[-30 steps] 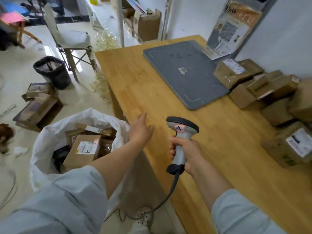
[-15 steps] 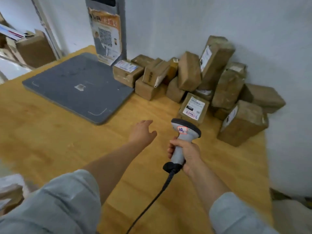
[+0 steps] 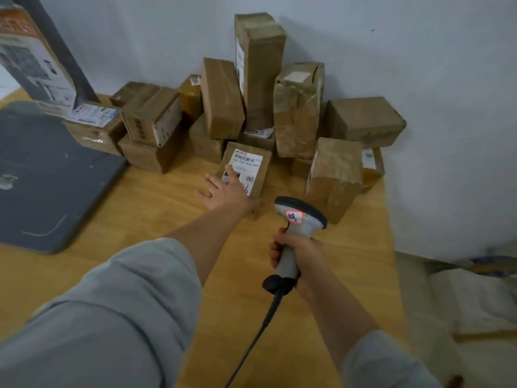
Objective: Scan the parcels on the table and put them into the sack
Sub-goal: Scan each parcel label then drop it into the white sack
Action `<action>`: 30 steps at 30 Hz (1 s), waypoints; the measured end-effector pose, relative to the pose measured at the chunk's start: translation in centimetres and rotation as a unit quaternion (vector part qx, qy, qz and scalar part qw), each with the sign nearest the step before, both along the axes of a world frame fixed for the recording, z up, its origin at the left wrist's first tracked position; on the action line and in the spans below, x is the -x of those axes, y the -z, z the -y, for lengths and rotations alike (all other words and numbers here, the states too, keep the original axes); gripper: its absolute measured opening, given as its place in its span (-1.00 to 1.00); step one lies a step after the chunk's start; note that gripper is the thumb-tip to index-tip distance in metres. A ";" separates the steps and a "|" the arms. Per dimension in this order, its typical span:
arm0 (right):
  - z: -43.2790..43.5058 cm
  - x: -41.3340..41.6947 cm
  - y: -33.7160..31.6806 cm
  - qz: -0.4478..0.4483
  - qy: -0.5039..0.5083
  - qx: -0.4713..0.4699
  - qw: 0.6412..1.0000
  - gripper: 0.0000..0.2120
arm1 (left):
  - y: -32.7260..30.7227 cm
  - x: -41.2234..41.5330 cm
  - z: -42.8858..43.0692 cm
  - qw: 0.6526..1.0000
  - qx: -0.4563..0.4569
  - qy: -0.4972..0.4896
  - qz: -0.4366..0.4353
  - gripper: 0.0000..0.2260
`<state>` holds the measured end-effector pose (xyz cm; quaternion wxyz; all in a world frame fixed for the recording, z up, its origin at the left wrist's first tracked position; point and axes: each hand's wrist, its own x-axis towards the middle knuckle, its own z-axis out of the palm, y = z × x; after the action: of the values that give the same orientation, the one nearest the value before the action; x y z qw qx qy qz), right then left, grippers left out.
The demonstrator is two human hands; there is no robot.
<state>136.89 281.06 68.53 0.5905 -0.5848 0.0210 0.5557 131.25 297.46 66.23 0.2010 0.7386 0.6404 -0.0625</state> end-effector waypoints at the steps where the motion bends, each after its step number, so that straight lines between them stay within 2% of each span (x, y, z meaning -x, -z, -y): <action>1: -0.2 -0.4 0.1 -0.004 0.000 -0.004 1.000 -0.89 | 0.2 -0.2 -0.3 1.000 -0.005 -0.003 -0.008 0.16; 4: -0.8 -1.0 0.5 0.017 -0.013 -0.010 1.000 -0.88 | 0.6 0.4 0.0 1.000 -0.020 -0.002 -0.002 0.15; 8: -1.6 -0.6 1.0 0.035 -0.018 0.000 0.999 -0.91 | 0.6 3.9 3.1 1.000 0.006 0.011 0.023 0.21; 11: -1.7 0.6 1.4 0.010 -0.003 -0.006 1.000 -0.76 | 0.5 8.0 6.6 0.999 0.028 0.013 0.037 0.25; 14: -0.8 2.9 1.5 0.014 -0.032 0.015 0.999 -0.73 | 0.2 12.1 10.4 0.997 0.068 0.003 0.045 0.27; 16: 0.1 4.8 1.5 0.016 -0.062 0.033 0.997 -0.73 | 0.2 14.4 11.9 0.989 0.106 -0.041 0.094 0.19; 18: 1.0 6.4 1.7 0.014 -0.074 0.042 0.996 -0.73 | 0.2 16.2 11.7 0.953 0.148 -0.145 0.223 -0.02; 20: 1.6 7.8 1.7 0.011 -0.077 0.043 0.996 -0.69 | 0.1 17.5 10.9 0.892 0.179 -0.233 0.343 -0.36; 22: 1.9 8.7 1.3 0.012 -0.074 0.036 0.997 -0.71 | 0.0 18.9 10.6 0.853 0.202 -0.270 0.398 -0.65; 24: 2.2 9.5 0.8 0.016 -0.075 0.025 0.997 -0.76 | -0.1 20.3 10.6 0.833 0.209 -0.277 0.430 -0.79; 27: 2.7 10.3 -0.2 0.026 -0.081 0.000 0.996 -0.78 | -0.8 22.7 11.0 0.795 0.242 -0.259 0.492 -0.82; 30: 2.9 11.1 -1.3 0.043 -0.092 -0.026 0.995 -0.79 | -2.3 25.1 10.9 0.788 0.285 -0.204 0.506 -0.64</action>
<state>125.83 278.13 69.80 0.5523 -0.5919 -0.0724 0.5825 106.15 286.57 68.49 0.7056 0.4261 0.5360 0.1825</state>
